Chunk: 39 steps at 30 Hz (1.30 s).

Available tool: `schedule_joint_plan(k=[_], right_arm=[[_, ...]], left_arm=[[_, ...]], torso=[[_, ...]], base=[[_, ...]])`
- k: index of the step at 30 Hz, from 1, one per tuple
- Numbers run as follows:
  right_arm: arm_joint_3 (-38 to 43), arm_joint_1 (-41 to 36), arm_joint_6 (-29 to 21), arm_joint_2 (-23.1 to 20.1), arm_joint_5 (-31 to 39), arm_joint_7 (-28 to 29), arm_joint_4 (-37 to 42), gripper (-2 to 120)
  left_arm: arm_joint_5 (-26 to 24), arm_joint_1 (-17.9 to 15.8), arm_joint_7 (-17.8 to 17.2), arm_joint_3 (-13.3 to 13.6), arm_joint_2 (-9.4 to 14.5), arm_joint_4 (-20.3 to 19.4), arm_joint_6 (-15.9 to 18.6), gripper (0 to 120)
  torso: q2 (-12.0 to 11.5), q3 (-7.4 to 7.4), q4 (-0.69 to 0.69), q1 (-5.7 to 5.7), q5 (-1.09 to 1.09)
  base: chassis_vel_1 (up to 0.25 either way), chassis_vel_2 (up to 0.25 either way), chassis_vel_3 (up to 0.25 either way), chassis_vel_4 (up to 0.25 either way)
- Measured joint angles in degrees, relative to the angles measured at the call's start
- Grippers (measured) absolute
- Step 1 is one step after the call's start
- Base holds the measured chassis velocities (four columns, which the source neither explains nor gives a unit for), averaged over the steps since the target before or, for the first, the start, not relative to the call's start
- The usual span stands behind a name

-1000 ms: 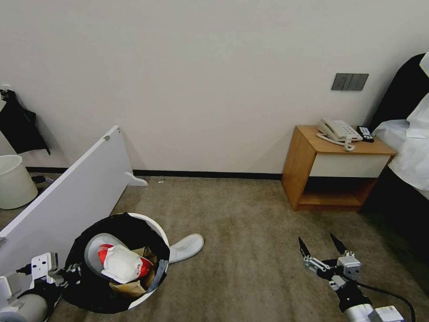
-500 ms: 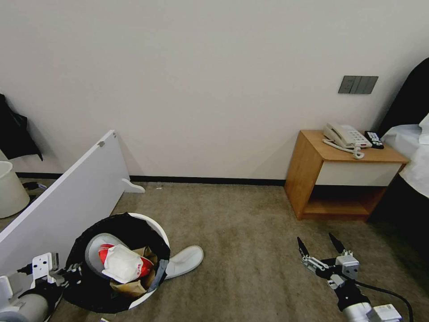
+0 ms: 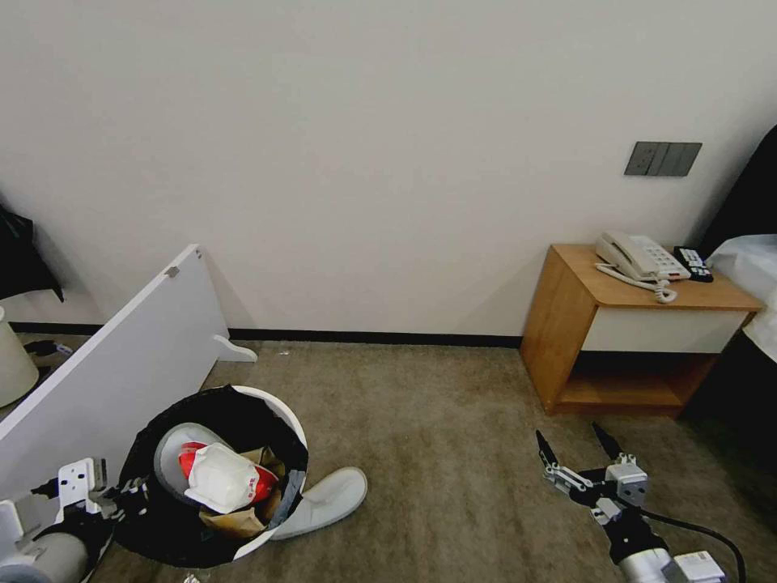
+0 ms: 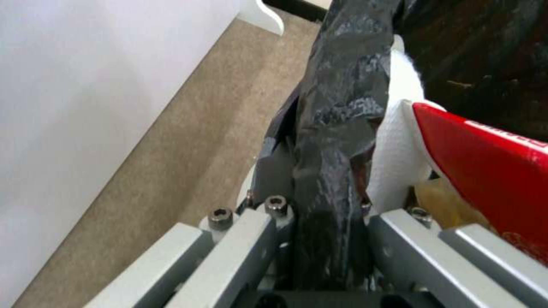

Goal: Pick up the trash bin, then pick up the garbage from the floor and place it into the trash bin.

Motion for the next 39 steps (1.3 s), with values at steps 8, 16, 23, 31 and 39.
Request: schedule_joint_plan(k=[8,16,23,31,39], right_arm=[[-0.52,0.40,0.33,0.01,-0.59,0.06,-0.41,100],[-0.80,0.43,0.65,0.03,-1.21,0.05,-0.62,100],[-0.79,0.36,0.90,0.06,-1.28,-0.02,-0.69,100],[-0.72,0.01,1.19,0.08,-1.28,-0.03,-0.55,100],[-0.66,-0.25,1.37,0.09,-1.31,-0.01,-0.46,100]], left_arm=[[0.21,0.22,0.12,0.12,-0.17,0.01,0.00,2],[0.98,0.17,0.08,0.58,-0.16,0.02,0.00,2],[2.57,0.47,0.44,0.87,0.09,0.03,-0.61,2],[3.04,0.40,0.64,1.07,0.16,0.23,-1.42,2],[3.11,0.29,0.66,1.23,0.13,0.43,-1.44,2]], torso=[[0.00,0.00,0.00,0.00,0.00],[0.00,0.00,0.00,0.00,0.00],[0.00,0.00,0.00,0.00,0.00],[0.00,0.00,0.00,0.00,0.00],[0.00,0.00,0.00,0.00,0.00]], base=[[-0.059,0.056,0.040,-0.058],[0.000,0.000,0.000,0.000],[0.000,0.000,0.000,0.000],[0.000,0.000,0.000,0.000],[0.000,0.000,0.000,0.000]])
